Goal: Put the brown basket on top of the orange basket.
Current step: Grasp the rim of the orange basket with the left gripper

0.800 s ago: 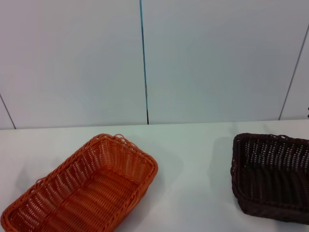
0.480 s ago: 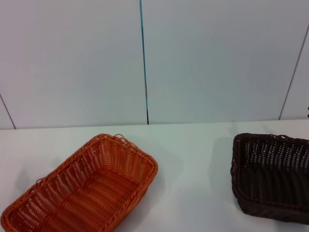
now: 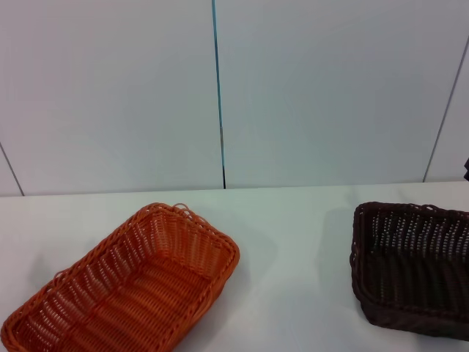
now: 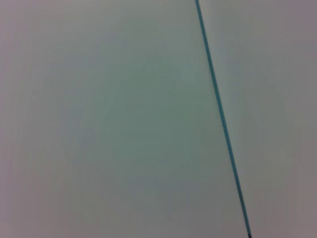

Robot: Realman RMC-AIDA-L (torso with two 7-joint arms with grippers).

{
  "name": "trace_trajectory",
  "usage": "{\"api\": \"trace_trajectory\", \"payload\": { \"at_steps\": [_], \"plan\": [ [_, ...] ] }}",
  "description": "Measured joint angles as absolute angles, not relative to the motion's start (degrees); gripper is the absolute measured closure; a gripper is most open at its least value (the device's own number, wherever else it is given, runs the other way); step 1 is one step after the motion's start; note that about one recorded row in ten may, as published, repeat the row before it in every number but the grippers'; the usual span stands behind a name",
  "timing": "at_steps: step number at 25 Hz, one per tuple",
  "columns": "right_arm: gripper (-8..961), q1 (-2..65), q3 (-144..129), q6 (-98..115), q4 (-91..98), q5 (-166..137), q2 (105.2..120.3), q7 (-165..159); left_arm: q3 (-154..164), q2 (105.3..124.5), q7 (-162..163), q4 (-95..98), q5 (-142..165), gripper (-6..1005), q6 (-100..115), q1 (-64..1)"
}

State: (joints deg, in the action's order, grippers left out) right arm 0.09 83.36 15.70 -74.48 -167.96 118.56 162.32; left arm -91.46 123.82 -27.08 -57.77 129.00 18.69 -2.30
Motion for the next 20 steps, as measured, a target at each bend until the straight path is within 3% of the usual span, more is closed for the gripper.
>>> {"api": "trace_trajectory", "payload": {
  "at_steps": [10,20],
  "plan": [
    [37,-0.87,82.74,9.53,-79.72,-167.96,117.97,162.27,-106.63,123.91,-26.18,-81.75,128.99,81,-20.68,3.99],
    [37,-3.83,82.31,-0.65,-88.64,-167.96,117.26,162.29,-126.13,123.45,-15.47,-92.29,137.79,87,-60.21,-2.13]
  ]
}}
